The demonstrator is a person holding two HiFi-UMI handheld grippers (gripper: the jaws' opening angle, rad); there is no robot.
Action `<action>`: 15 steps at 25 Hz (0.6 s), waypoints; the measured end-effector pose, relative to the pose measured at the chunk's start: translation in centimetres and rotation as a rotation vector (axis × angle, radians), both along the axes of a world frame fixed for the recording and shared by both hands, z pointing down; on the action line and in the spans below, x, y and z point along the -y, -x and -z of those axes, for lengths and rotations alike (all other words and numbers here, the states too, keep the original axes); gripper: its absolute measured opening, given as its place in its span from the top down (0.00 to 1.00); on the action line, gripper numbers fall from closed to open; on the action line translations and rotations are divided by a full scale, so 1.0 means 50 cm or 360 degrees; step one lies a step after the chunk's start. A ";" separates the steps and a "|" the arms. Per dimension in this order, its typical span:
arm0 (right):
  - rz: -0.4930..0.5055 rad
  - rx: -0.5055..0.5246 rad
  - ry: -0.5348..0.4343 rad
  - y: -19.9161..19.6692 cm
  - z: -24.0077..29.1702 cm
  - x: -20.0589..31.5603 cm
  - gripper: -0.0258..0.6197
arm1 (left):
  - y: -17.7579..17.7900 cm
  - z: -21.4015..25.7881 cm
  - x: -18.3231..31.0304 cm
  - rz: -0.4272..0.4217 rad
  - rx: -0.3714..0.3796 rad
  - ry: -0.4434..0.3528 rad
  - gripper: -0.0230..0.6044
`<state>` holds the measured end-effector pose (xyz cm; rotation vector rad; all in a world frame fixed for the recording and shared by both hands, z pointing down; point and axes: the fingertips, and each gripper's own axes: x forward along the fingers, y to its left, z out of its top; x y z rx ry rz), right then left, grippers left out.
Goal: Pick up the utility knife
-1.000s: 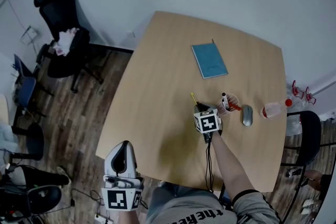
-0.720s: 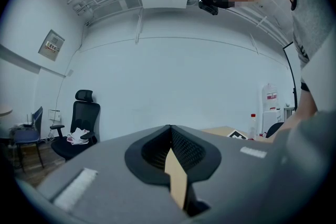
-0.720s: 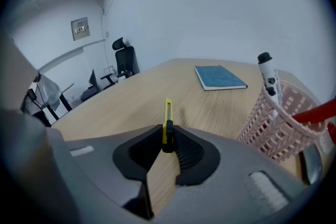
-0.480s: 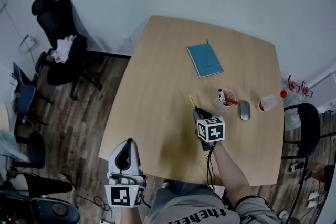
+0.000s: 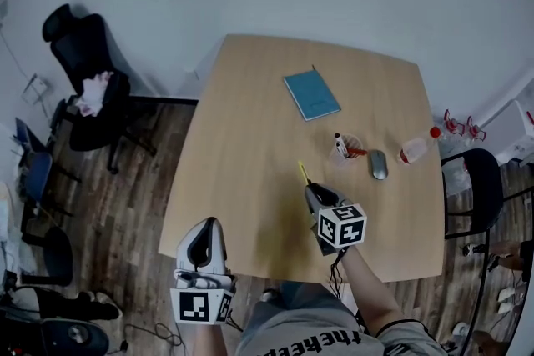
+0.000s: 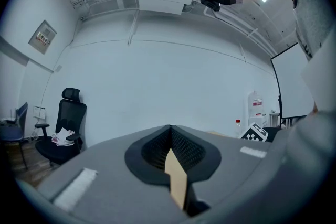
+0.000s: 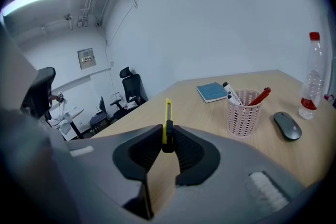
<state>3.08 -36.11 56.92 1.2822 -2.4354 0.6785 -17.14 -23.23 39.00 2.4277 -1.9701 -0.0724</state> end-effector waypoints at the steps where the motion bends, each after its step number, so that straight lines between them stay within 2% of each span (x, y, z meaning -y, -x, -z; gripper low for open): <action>1: 0.0005 0.0005 -0.0020 -0.001 0.010 -0.012 0.86 | -0.003 0.001 -0.003 -0.0012 0.0002 -0.0004 0.93; 9: -0.0018 0.0078 -0.0148 -0.017 0.085 -0.090 0.86 | -0.020 0.009 -0.027 -0.0090 0.0004 -0.0029 0.93; 15: -0.0055 0.0074 -0.0257 -0.038 0.128 -0.138 0.86 | -0.036 0.010 -0.043 -0.0150 -0.0002 -0.0049 0.93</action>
